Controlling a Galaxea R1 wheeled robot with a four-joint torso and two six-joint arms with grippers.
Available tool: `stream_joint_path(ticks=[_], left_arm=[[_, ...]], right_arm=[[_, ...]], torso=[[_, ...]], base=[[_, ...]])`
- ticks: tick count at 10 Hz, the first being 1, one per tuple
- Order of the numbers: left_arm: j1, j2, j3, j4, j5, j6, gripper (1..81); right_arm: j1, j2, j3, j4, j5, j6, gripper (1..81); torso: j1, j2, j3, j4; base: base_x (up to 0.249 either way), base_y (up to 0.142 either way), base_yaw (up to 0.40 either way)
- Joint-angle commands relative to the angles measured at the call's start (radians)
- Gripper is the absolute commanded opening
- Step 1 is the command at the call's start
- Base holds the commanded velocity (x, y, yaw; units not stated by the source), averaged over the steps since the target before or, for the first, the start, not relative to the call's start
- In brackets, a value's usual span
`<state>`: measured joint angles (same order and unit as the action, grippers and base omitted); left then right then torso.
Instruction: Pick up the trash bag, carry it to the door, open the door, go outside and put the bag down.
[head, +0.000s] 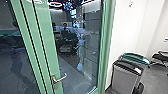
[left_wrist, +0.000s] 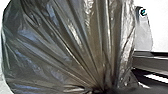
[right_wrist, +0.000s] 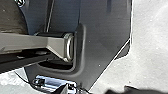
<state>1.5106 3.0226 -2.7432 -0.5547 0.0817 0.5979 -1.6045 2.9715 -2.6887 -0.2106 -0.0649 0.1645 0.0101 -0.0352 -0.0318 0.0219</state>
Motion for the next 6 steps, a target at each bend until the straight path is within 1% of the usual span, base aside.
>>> stream_joint_path(ticks=[1,6], left_arm=[[-0.042,0.006,0.005,-0.002,0.059,0.002,1.0],[-0.043,0.007,0.002,-0.001,0.061,0.003,1.0]], right_arm=[[0.036,-0.001,0.001,0.0,-0.053,0.0,81.1],[0.043,0.005,0.0,-0.003,-0.053,0.0,81.1]], torso=[[0.0,0.0,0.0,0.0],[0.0,0.0,0.0,0.0]], base=[[0.111,0.0,0.0],[0.099,0.0,0.0]])
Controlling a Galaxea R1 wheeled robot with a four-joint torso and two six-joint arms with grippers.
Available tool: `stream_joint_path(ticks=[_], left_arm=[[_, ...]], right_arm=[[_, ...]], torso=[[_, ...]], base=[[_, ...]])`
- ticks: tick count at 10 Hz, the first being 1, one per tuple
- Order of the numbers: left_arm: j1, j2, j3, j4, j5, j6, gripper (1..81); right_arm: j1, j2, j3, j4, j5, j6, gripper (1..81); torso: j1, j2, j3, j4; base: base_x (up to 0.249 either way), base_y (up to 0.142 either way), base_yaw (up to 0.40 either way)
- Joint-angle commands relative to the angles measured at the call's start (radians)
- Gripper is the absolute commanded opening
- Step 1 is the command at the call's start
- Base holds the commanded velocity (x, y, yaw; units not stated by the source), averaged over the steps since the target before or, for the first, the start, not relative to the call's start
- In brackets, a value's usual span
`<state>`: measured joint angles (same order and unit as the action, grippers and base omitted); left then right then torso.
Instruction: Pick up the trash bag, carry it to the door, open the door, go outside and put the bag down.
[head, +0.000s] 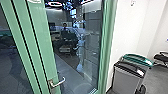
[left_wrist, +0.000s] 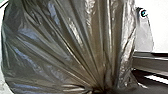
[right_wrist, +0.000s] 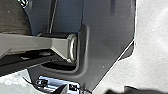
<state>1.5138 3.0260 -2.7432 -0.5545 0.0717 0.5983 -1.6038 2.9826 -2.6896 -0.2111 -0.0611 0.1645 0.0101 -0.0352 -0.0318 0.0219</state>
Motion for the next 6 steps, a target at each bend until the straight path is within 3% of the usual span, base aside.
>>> stream_joint_path(ticks=[1,3,6], left_arm=[[-0.045,0.005,0.002,-0.001,0.071,0.003,1.0],[-0.047,0.01,0.002,-0.004,0.068,0.003,1.0],[-0.039,0.018,0.005,-0.012,-0.006,0.001,1.0]], right_arm=[[0.041,-0.006,0.001,-0.002,-0.057,0.0,81.1],[0.043,-0.008,0.001,-0.001,-0.057,0.001,81.1],[0.035,-0.009,0.001,0.006,-0.017,0.006,81.1]], torso=[[0.0,0.0,0.0,0.0],[0.001,0.0,0.0,0.0],[0.0,0.0,0.0,0.0]], base=[[0.0,0.0,0.0],[0.0,0.0,0.0],[0.0,0.0,0.0]])
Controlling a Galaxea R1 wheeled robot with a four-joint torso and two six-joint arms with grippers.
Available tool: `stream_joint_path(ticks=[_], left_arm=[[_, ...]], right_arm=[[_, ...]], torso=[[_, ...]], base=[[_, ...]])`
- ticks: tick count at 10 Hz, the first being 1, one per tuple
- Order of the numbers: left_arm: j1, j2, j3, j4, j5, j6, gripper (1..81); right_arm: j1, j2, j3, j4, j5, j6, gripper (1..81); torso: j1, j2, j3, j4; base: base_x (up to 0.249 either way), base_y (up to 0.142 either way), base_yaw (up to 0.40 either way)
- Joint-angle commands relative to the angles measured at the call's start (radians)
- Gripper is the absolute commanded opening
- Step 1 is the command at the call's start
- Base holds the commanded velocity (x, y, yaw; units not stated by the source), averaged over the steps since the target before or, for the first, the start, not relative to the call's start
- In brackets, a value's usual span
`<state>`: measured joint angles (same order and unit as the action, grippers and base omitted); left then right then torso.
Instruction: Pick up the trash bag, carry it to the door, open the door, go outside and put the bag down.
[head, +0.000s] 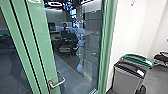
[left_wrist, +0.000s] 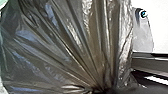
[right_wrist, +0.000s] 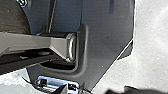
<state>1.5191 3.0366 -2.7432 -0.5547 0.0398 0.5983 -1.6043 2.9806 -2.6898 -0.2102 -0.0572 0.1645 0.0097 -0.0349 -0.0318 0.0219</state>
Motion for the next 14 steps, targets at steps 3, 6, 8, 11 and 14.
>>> stream_joint_path(ticks=[3,6,8,11,14], left_arm=[[-0.043,0.009,0.005,-0.008,0.018,0.0,1.0],[-0.044,0.006,0.002,-0.001,0.023,-0.002,1.0],[-0.044,0.002,0.002,-0.007,0.025,0.0,1.0],[-0.043,-0.002,0.005,-0.004,0.025,0.0,1.0],[-0.035,-0.03,0.058,0.001,0.02,0.006,1.0]], right_arm=[[0.037,-0.003,0.001,0.006,-0.015,0.007,81.1],[0.037,0.0,0.001,0.005,-0.015,0.007,81.1],[0.037,-0.001,0.001,0.005,-0.015,0.006,81.1],[0.031,-0.004,0.001,0.002,-0.013,0.003,81.1],[0.016,-0.009,0.01,0.002,0.008,-0.002,81.1]], torso=[[0.0,0.0,0.0,0.0],[0.0,0.0,0.0,0.0],[0.0,0.0,0.0,0.0],[0.0,0.0,0.0,0.0],[0.0,0.0,0.0,0.0]], base=[[0.0,0.0,0.0],[0.0,0.0,0.0],[0.0,0.0,0.136],[0.0,0.0,0.317],[0.0,0.0,0.326]])
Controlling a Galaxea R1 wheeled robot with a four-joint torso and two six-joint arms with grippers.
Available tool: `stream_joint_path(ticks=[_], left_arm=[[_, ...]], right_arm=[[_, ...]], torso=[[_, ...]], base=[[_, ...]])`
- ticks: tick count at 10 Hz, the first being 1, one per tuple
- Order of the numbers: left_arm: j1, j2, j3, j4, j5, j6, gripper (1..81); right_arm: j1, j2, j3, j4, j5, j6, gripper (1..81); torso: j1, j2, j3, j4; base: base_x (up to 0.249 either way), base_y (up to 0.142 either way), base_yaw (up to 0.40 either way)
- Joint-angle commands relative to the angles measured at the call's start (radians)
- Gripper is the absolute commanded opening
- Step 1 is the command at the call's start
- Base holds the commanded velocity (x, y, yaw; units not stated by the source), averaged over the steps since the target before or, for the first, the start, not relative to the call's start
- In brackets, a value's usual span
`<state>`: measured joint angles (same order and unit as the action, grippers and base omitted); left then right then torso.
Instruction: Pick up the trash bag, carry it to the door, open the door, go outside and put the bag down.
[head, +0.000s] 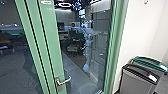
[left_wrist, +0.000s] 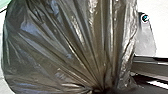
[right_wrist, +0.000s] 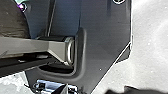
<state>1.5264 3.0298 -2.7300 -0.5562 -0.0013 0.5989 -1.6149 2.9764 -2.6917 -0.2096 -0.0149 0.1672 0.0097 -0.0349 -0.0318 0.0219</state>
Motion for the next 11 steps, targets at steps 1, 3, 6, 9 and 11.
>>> stream_joint_path(ticks=[1,3,6,9,11], left_arm=[[-0.041,-0.049,0.093,0.002,0.061,0.007,1.0],[-0.039,-0.086,0.156,0.002,0.06,0.009,1.0],[-0.041,-0.081,0.151,0.002,0.061,0.009,1.0],[-0.041,-0.08,0.148,0.004,0.064,0.009,1.0],[-0.041,-0.077,0.148,0.004,0.064,0.009,1.0]], right_arm=[[0.02,-0.012,0.023,0.001,-0.001,-0.005,81.1],[0.016,-0.035,0.069,-0.005,0.003,-0.005,81.1],[0.019,-0.049,0.096,-0.008,0.003,-0.006,81.1],[0.022,-0.046,0.092,-0.008,-0.01,-0.006,81.1],[0.02,-0.044,0.075,-0.007,-0.013,-0.005,81.1]], torso=[[0.0,0.0,0.0,0.0],[0.0,0.0,0.0,0.0],[0.0,0.0,0.0,0.0],[-0.001,0.0,0.0,0.0],[-0.001,0.0,0.0,0.0]], base=[[0.0,0.0,0.329],[0.0,0.0,0.328],[0.0,0.0,0.328],[0.0,0.0,0.328],[0.0,0.0,0.328]])
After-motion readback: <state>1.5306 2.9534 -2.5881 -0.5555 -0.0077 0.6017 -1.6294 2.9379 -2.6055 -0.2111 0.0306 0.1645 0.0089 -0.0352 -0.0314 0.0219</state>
